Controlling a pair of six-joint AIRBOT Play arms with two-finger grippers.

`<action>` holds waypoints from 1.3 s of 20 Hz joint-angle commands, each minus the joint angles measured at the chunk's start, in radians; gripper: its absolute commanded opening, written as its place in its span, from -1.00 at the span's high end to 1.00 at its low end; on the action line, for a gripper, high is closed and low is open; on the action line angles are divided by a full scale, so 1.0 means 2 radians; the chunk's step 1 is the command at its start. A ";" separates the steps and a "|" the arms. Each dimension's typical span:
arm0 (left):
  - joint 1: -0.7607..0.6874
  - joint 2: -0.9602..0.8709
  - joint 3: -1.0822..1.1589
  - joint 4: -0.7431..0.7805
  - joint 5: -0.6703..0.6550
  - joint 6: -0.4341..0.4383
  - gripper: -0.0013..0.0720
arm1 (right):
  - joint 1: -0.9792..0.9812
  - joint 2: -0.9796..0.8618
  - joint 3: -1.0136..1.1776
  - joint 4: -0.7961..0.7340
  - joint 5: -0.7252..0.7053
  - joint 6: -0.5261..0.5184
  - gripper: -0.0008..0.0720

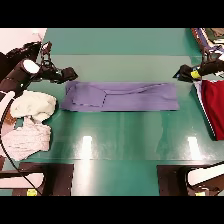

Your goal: Fold the shirts.

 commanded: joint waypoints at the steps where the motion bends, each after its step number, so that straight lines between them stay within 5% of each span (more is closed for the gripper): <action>1: 0.000 -0.005 0.016 -0.012 -0.009 -0.001 -0.62 | -0.018 -0.032 0.060 0.050 0.019 -0.007 -0.13; 2: 0.000 -0.004 0.024 -0.012 -0.031 -0.001 -0.62 | -0.027 -0.032 0.062 0.046 0.043 -0.026 -0.13; 3: 0.000 -0.002 0.031 -0.012 -0.056 -0.001 -0.36 | -0.040 -0.032 0.061 0.046 0.074 -0.042 -0.12; 5: -0.002 0.002 0.032 -0.016 -0.091 0.001 0.89 | -0.068 -0.032 0.043 0.047 0.125 -0.071 -0.12; 6: -0.006 0.001 0.032 -0.014 -0.103 0.006 0.86 | -0.083 -0.032 0.027 0.047 0.137 -0.080 -0.21; 7: -0.012 0.001 0.032 -0.014 -0.112 0.012 0.86 | -0.097 -0.032 0.007 0.048 0.137 -0.084 -0.69; 8: -0.019 0.001 0.032 -0.014 -0.119 0.013 0.86 | -0.109 -0.034 -0.015 0.050 0.134 -0.084 -0.87; 16: -0.072 -0.008 0.032 -0.013 -0.094 0.012 0.88 | -0.123 -0.091 -0.109 0.146 0.125 -0.148 -0.85; 20: -0.101 -0.023 0.035 -0.014 -0.066 0.011 0.88 | -0.096 -0.098 -0.104 0.168 0.134 -0.175 -0.39; 24: -0.136 -0.085 0.098 -0.025 -0.062 -0.006 0.88 | -0.079 -0.097 -0.057 0.166 0.166 -0.179 0.90; 26: -0.159 -0.125 0.145 -0.038 -0.056 -0.011 0.88 | -0.071 -0.092 -0.019 0.165 0.200 -0.173 0.94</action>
